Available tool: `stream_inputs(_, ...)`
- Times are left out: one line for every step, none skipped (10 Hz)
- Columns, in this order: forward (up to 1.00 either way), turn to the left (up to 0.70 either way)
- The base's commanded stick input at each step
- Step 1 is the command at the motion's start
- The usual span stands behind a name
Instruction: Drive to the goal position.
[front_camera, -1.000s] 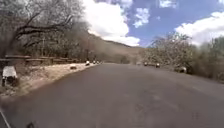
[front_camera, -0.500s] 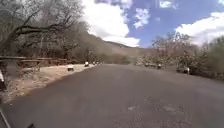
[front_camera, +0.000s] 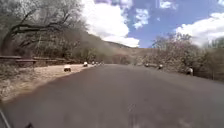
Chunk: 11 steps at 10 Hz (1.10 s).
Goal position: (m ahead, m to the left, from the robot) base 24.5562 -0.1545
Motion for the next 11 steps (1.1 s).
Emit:
stream_inputs(0.7,0.0)
stream_inputs(0.7,0.0)
stream_inputs(0.7,0.0)
stream_inputs(0.7,0.0)
stream_inputs(0.7,0.0)
stream_inputs(0.7,0.0)
stream_inputs(0.7,0.0)
stream_inputs(0.7,0.0)
stream_inputs(0.7,0.0)
stream_inputs(0.7,0.0)
stream_inputs(0.7,0.0)
